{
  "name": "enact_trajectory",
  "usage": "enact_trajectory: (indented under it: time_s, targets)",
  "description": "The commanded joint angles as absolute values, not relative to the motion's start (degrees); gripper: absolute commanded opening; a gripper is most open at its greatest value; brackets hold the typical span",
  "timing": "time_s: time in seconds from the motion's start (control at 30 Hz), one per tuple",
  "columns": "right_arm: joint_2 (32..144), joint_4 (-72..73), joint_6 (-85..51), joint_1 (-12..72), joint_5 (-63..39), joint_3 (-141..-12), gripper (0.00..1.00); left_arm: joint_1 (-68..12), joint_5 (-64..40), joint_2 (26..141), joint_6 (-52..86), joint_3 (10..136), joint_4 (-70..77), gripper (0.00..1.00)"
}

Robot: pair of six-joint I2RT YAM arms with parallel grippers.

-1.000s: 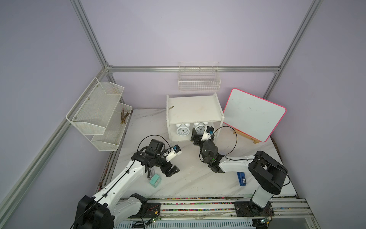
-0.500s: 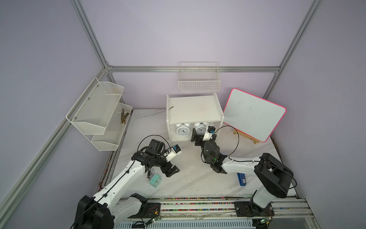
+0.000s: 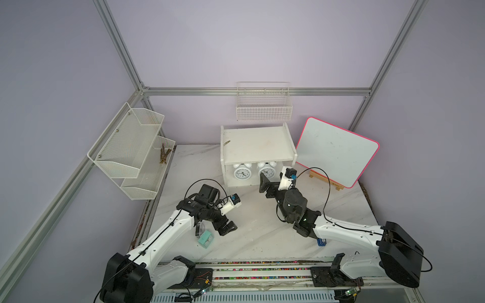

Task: Place the alarm clocks on the shelf by style
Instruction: Place the alarm on the shelf, then pick up the alarm from the center of the board.

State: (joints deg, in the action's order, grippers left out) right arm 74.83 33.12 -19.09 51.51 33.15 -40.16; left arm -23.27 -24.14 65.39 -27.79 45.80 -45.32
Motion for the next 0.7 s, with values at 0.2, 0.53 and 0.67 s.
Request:
enact_trajectory:
  time_s: [0.2, 0.53, 0.67]
  targets:
    - [66.53, 20.04, -21.54, 55.07, 15.36, -33.97, 0.99, -23.03, -16.36, 64.96, -41.93, 50.64, -55.78, 1.00]
    - [65.77, 21.55, -18.90, 62.31, 11.24, -31.17, 1.00, -23.07, -9.65, 60.89, -68.17, 56.57, -71.80, 1.00]
    - [66.66, 23.40, -19.62, 64.10, 11.91, -29.53, 0.99, -23.57, -3.64, 60.21, -74.64, 54.96, -74.08, 1.00]
